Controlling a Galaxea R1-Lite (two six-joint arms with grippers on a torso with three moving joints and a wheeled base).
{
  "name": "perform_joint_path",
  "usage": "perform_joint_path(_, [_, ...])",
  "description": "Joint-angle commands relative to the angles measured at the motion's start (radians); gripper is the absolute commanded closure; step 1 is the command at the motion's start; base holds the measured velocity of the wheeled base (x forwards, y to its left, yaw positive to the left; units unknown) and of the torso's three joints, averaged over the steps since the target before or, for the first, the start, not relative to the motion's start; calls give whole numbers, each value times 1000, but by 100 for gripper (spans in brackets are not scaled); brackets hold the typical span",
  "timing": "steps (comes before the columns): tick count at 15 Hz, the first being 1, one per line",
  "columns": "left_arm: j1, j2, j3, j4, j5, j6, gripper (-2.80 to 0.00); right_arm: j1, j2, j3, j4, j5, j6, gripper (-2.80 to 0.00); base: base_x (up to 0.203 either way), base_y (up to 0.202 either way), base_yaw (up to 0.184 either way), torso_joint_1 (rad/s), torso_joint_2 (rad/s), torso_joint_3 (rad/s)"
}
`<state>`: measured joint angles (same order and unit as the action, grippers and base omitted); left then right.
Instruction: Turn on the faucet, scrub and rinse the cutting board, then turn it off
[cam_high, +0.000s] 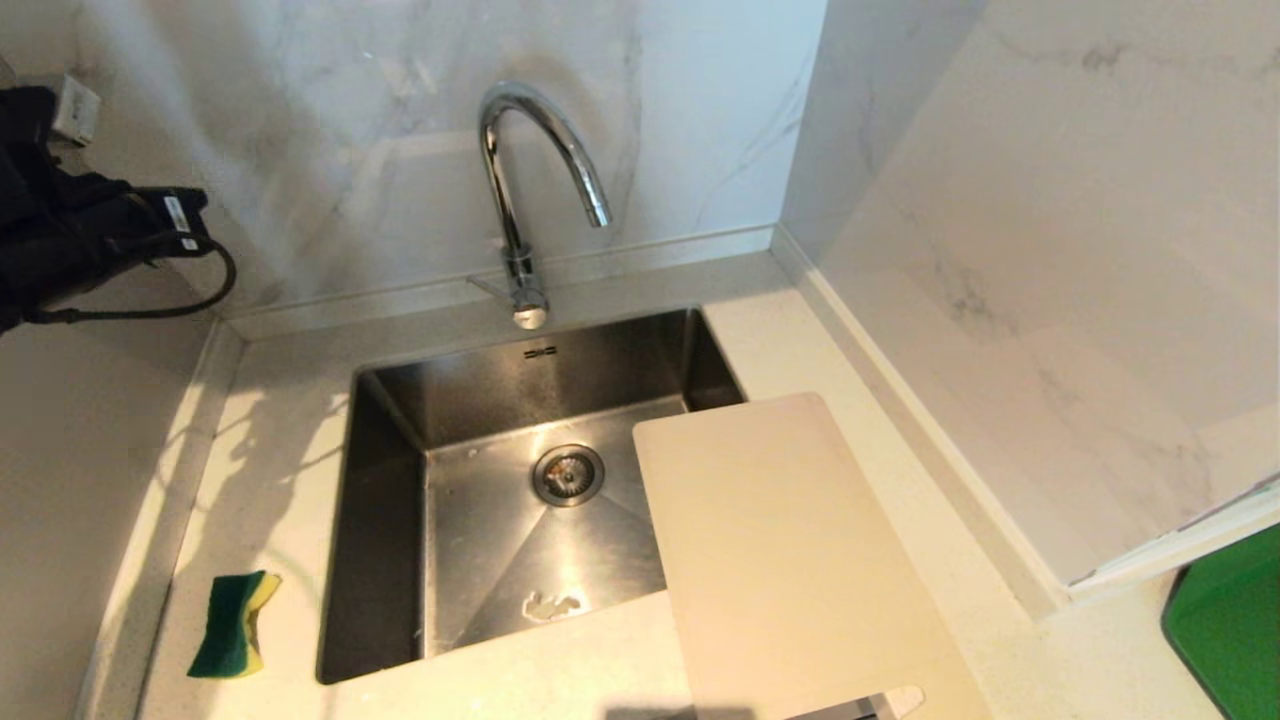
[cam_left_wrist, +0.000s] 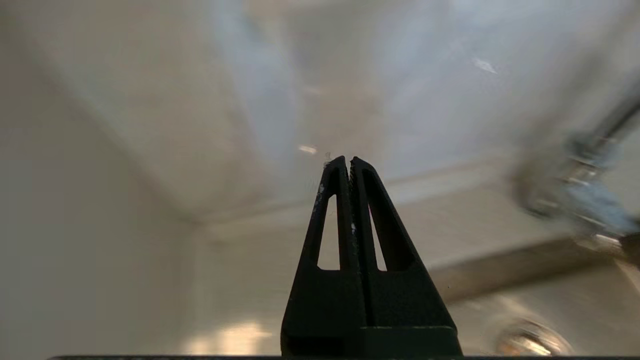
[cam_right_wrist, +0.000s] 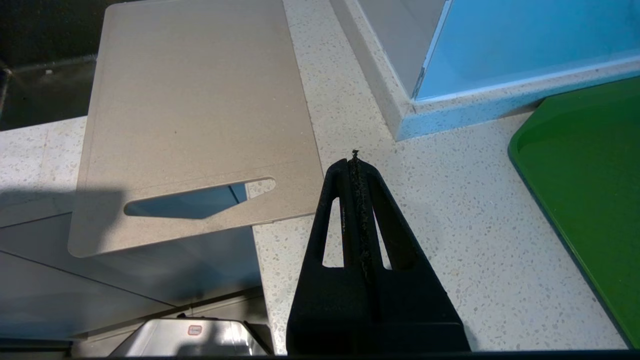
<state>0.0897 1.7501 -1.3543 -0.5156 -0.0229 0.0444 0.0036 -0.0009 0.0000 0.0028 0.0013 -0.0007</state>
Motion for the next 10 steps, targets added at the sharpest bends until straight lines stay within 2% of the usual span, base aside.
perform_joint_path(1, [4, -75, 21, 5, 29, 19, 0, 0, 1, 0, 0, 0, -1, 0, 0, 0, 0, 0, 0, 0])
perform_joint_path(6, [18, -241, 160, 47, 27, 23, 0, 1, 1, 1, 0, 0, -1, 0, 0, 0, 0, 0, 0, 0])
perform_joint_path(10, [18, -469, 331, 225, -31, 20, 0, 1, -1, 0, 0, 0, -1, 0, 0, 0, 0, 0, 0, 0])
